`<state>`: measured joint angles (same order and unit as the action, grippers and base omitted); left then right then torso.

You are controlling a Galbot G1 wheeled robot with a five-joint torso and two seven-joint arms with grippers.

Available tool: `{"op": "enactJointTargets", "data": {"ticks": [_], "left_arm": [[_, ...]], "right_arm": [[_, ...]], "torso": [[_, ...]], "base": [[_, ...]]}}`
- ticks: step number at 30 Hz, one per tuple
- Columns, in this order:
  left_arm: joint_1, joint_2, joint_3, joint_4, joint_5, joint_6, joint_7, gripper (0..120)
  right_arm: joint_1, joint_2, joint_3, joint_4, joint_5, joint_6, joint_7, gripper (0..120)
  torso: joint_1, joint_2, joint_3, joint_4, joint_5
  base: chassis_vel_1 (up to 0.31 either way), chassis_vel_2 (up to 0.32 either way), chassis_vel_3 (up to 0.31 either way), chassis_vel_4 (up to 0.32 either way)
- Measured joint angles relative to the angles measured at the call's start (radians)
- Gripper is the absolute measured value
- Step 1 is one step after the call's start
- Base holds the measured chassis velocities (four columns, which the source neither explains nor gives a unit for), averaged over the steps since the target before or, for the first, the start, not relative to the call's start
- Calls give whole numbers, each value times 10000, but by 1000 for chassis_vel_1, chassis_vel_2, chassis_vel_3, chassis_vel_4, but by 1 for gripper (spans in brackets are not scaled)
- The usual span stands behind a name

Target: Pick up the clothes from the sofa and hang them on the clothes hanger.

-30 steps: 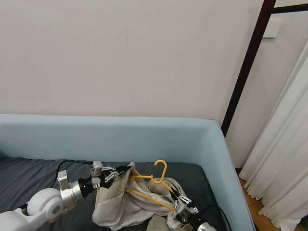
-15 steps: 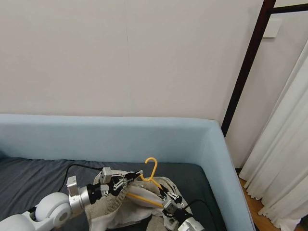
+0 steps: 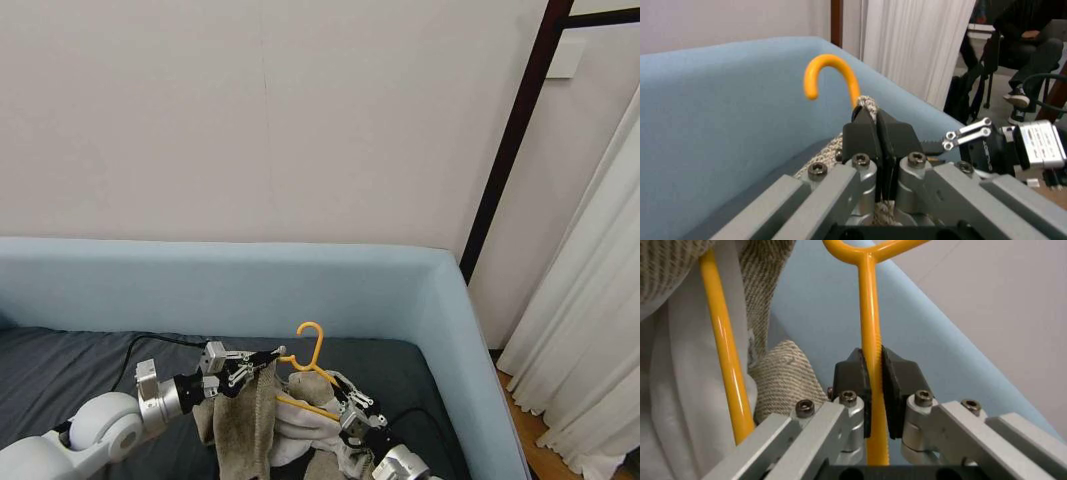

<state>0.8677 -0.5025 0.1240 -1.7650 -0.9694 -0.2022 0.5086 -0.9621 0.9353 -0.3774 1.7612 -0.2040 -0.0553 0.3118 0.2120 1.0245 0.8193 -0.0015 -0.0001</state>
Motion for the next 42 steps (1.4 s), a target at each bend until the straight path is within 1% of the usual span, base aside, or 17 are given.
{"op": "enactJointTargets", "data": {"ticks": [3, 4, 6, 11, 18, 23, 29, 33, 35, 37, 40, 42], "left_arm": [[-467, -74, 448, -127, -26, 43, -103, 0], [-467, -74, 448, -127, -26, 43, -103, 0], [-671, 26, 663, -354, -84, 44, -110, 0], [-736, 128, 734, -771, -139, 18, -92, 0], [-184, 292, 729, -1540, 65, -85, 132, 0], [129, 484, 734, -1754, 370, -197, 339, 0], [315, 607, 828, -1758, 690, -344, 610, 0], [446, 506, 1087, -1552, 1282, -547, 892, 0], [494, 488, 1089, -1438, 1476, -629, 950, 0], [619, 487, 987, -1237, 1740, -746, 983, 0], [748, 476, 757, -1092, 1858, -801, 993, 1], [924, 438, 488, -999, 1965, -835, 1018, 8]], "right_arm": [[274, 92, -200, -200, -31, -148, -10, 5], [274, 92, -200, -200, -31, -148, -10, 5], [480, 133, -298, -353, 60, -212, -31, 5], [768, 278, -480, -516, 252, -353, -44, 5], [1307, 739, -626, -947, 556, -621, 93, 5], [1476, 918, -437, -1127, 710, -706, 336, 5], [1371, 912, 64, -1186, 689, -710, 574, 5], [887, 776, 688, -1036, 454, -572, 821, 5], [779, 724, 786, -994, 330, -465, 868, 5], [640, 673, 978, -978, -4, -232, 999, 5], [568, 689, 1147, -989, -331, 18, 1139, 5], [545, 730, 1272, -995, -647, 219, 1257, 5]], "torso": [[0, 0, 0, -1, 0], [0, 0, 0, -1, 0], [0, 0, 0, -2, 1], [0, 0, 0, 1, 0], [0, -1, 0, 2, 0], [0, 0, 0, 2, 0], [1, 0, 0, 0, 0], [0, 0, 0, -2, -1], [0, 0, 0, -3, -1], [0, 0, 0, 0, 0], [0, 0, 0, 0, 1], [1, 0, 0, -1, 0]], "base": [[0, 0, 0, 0], [0, 0, 0, 0], [0, 0, 0, 0], [0, 0, 0, 0], [0, 0, 0, 0], [0, 0, 0, 0], [0, 0, 0, 0], [0, 0, 0, 0], [0, 0, 0, 0], [0, 0, 0, 0], [0, 0, 0, 0], [0, 0, 0, 0]]}}
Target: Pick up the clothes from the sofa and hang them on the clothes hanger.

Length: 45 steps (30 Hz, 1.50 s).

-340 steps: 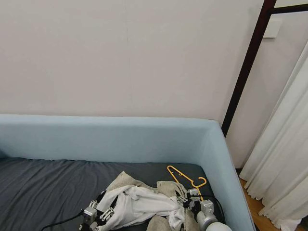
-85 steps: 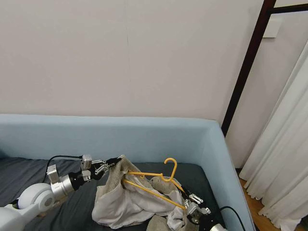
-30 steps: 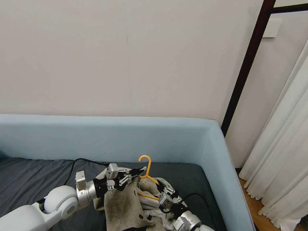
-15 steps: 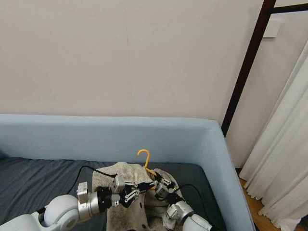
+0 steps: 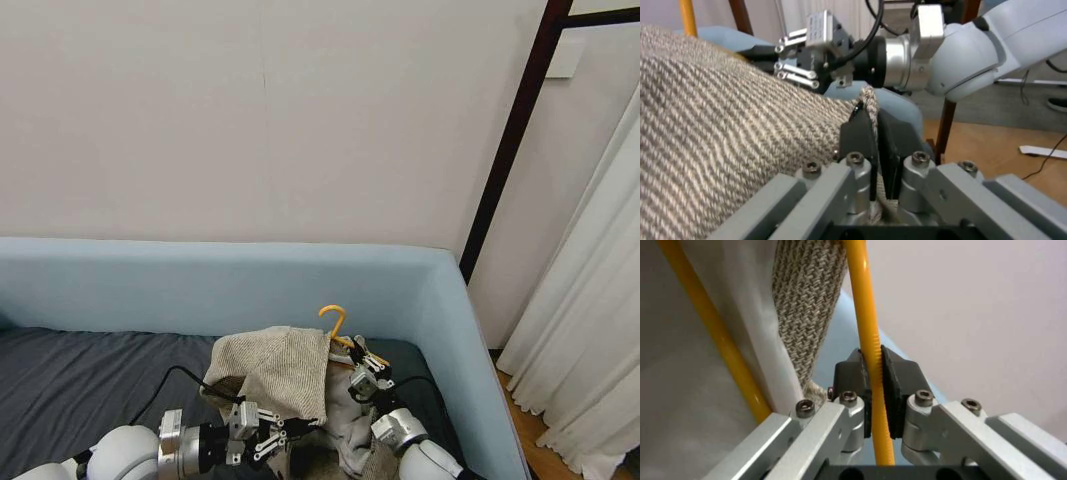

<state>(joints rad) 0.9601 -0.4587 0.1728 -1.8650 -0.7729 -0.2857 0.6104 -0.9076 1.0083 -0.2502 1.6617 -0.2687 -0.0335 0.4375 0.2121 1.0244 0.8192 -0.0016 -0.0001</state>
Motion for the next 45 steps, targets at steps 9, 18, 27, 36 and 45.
{"op": "enactJointTargets", "data": {"ticks": [9, 18, 27, 36, 45], "left_arm": [[1174, 11, -1150, -35, 562, -266, 165, 38], [1847, 344, -2290, -703, 337, -712, 468, 74], [427, 1004, -2775, -595, -1376, -619, 395, 100], [-1141, 1711, -2267, 822, -2136, 38, 680, 100], [-2050, 1697, -1309, 1990, -2307, 584, 1167, 100]], "right_arm": [[-176, 398, 534, -352, -2190, 1199, 526, 5], [-615, 616, 1208, -650, -3297, 1861, 707, 5], [-623, 659, 1285, -878, -3450, 2051, 708, 5], [143, 900, 532, -1359, -3617, 2321, 709, 5], [316, 1008, 371, -1506, -3880, 2459, 731, 5]], "torso": [[0, 0, 0, 0, -1], [0, 0, -1, 0, -1], [0, 0, 0, 0, 0], [0, 0, 1, 5, 0], [0, 0, 1, 1, -2]], "base": [[0, 0, 0, 0], [0, 0, 0, 0], [0, 0, 0, 0], [0, 0, 0, 0], [0, 0, 0, 0]]}}
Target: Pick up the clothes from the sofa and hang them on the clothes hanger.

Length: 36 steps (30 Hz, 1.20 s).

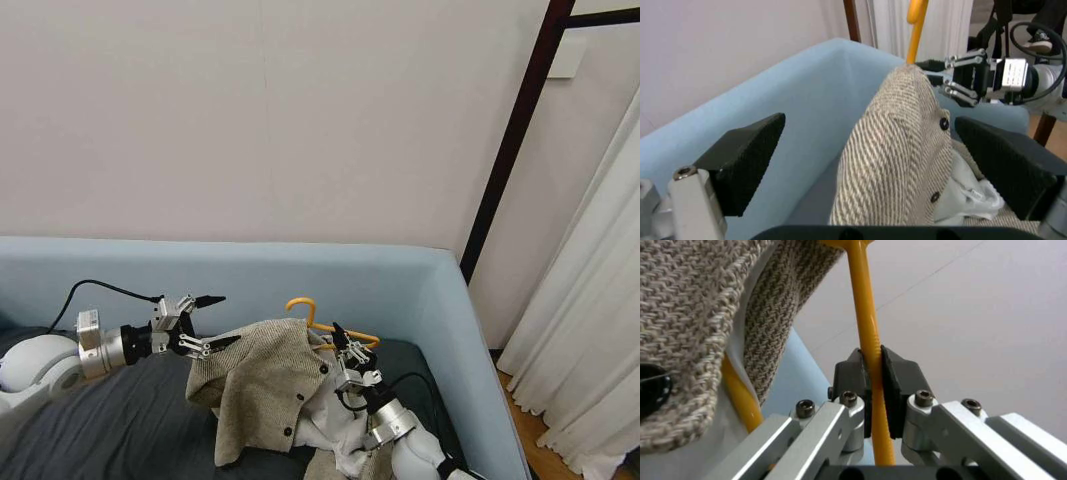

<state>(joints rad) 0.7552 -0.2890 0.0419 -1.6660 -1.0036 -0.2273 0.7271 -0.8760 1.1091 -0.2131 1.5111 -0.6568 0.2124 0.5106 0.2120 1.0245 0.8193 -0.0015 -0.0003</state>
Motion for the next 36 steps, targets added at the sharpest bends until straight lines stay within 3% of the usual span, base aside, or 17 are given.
{"op": "enactJointTargets", "data": {"ticks": [6, 9, 11, 14, 28, 36], "left_arm": [[-734, -247, 770, 131, 32, 144, 97, 100], [-2440, -664, 2604, 478, 21, 243, 85, 100], [-2745, -738, 2943, 552, 20, 250, 82, 100], [-4458, -1227, 4507, 1093, 20, 277, 90, 100], [-7029, -2443, 7471, 2086, -208, 401, 304, 100], [-7544, -3031, 8142, 2660, -80, 371, 397, 74]], "right_arm": [[5, -21, 25, 18, -100, 21, 3, 5], [-35, -26, 76, 73, -164, 38, 3, 5], [-52, -34, 87, 80, -178, 46, 3, 5], [-140, -92, 192, 89, -231, 114, 3, 5], [-233, -151, 494, 40, -428, 309, 8, 5], [-250, -196, 509, 53, -489, 333, 13, 5]], "torso": [[0, 0, 0, 2, 1], [0, 0, 0, 1, 2], [0, 0, 0, -1, 1], [1, 0, 0, -3, 4], [0, 0, 0, -1, 3], [0, 0, 0, 0, 3]], "base": [[0, 0, 0, 0], [0, 0, 0, 0], [0, 0, 0, 0], [0, 0, 0, 0], [0, 0, 0, 0], [0, 0, 0, 0]]}}
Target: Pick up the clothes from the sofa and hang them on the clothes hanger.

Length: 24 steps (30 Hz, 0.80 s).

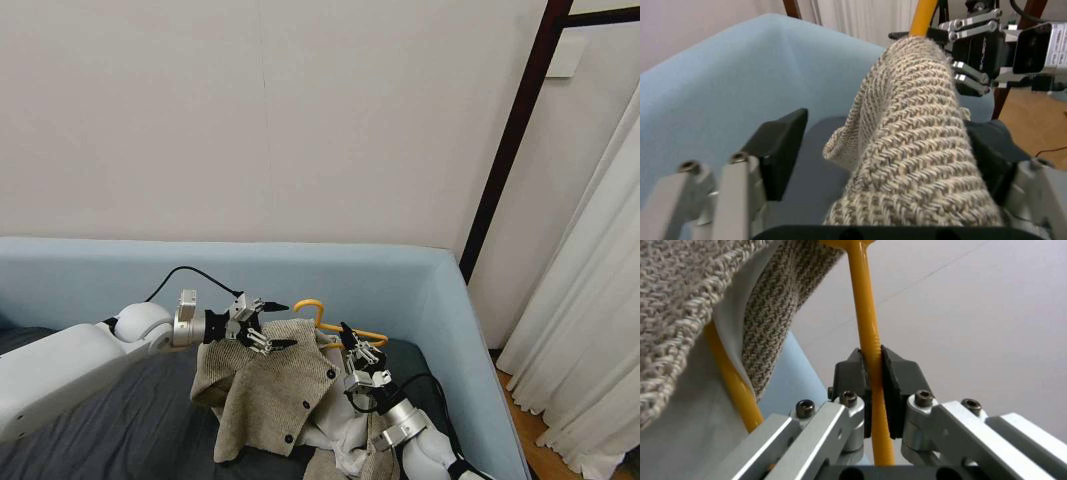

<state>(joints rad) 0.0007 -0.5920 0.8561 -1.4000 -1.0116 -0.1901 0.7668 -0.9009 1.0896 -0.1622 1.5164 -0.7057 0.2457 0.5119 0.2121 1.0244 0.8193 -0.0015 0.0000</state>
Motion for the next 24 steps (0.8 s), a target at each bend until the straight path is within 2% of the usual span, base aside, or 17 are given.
{"op": "enactJointTargets", "data": {"ticks": [2, 7, 11, 12, 17, 24], "left_arm": [[0, -55, 37, 55, 75, -30, 27, 64], [59, -92, 43, 86, 174, -88, 32, 52], [153, -101, 54, 104, 292, -151, 84, 32], [153, -101, 54, 104, 292, -151, 84, 32], [291, -94, 60, 140, 476, -241, 184, 11], [528, -28, -32, 112, 580, -290, 195, 8]], "right_arm": [[1, -10, 2, -8, -38, 22, 0, 5], [6, -13, 2, -68, -81, 57, 0, 5], [41, 2, -31, -148, -162, 98, -26, 5], [41, 2, -31, -148, -162, 98, -26, 5], [68, -8, -69, -216, -226, 175, -68, 5], [74, -12, -101, -225, -316, 242, -91, 5]], "torso": [[1, 0, 0, 0, 0], [0, 0, 0, 0, -1], [0, 0, 0, 1, -1], [0, 0, 0, 1, -1], [0, 0, 0, 0, -1], [0, 0, -1, 0, -1]], "base": [[0, 0, 0, 0], [0, 0, 0, 0], [0, 0, 0, 0], [0, 0, 0, 0], [0, 0, 0, 0], [0, 0, 0, 0]]}}
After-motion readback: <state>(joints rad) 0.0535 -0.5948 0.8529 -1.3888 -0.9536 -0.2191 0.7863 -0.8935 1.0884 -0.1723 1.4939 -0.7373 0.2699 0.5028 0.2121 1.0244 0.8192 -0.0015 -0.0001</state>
